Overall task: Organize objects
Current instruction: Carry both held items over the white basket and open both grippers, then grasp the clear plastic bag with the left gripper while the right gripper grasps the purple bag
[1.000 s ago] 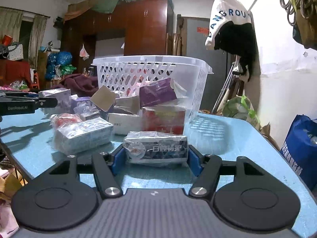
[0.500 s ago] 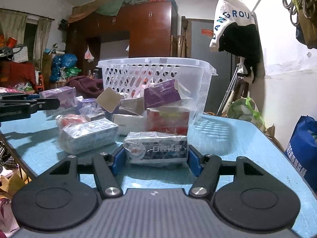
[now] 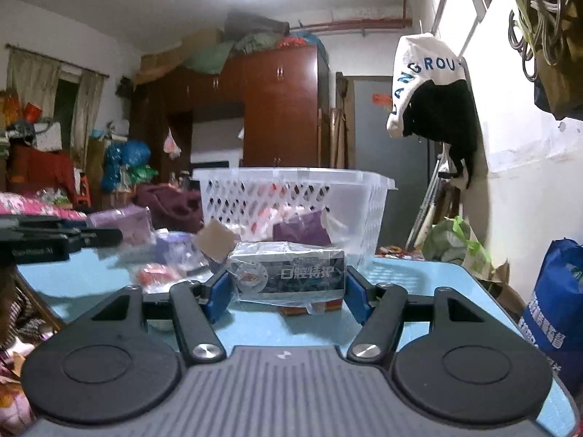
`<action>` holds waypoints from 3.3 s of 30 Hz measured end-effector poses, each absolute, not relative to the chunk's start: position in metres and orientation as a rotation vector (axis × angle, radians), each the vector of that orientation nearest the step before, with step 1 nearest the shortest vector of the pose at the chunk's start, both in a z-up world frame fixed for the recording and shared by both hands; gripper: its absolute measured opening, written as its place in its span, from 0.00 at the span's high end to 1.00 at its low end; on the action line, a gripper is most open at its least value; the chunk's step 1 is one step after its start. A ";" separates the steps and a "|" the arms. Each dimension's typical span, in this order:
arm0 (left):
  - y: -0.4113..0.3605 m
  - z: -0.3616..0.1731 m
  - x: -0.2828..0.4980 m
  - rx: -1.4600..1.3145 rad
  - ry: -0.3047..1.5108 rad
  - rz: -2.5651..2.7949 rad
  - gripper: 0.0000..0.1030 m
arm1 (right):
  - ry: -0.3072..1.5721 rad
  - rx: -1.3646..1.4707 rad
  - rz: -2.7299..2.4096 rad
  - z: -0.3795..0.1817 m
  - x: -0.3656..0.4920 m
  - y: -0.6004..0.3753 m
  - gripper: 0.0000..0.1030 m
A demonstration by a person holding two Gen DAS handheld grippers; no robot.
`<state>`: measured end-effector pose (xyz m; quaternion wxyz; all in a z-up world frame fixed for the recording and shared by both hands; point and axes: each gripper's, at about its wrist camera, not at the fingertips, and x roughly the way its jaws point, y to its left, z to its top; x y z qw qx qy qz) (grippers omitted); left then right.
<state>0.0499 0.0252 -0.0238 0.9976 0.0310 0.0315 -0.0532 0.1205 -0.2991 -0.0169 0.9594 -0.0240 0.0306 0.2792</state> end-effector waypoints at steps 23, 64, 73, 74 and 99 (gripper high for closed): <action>0.022 0.124 0.286 -0.082 0.404 -0.095 0.36 | 0.195 -0.240 0.390 0.120 0.304 -0.204 0.06; 0.099 0.013 0.097 -0.160 0.225 -0.140 0.57 | 0.116 -0.015 0.524 0.019 0.153 -0.296 0.28; 0.054 0.004 0.082 -0.096 0.213 -0.202 0.57 | 0.115 0.014 0.494 0.003 0.137 -0.296 0.28; 0.052 0.003 0.081 -0.090 0.209 -0.198 0.57 | 0.121 0.015 0.499 0.003 0.139 -0.295 0.28; 0.061 -0.001 0.068 -0.103 0.165 -0.157 0.57 | 0.119 0.096 0.654 0.004 0.135 -0.297 0.28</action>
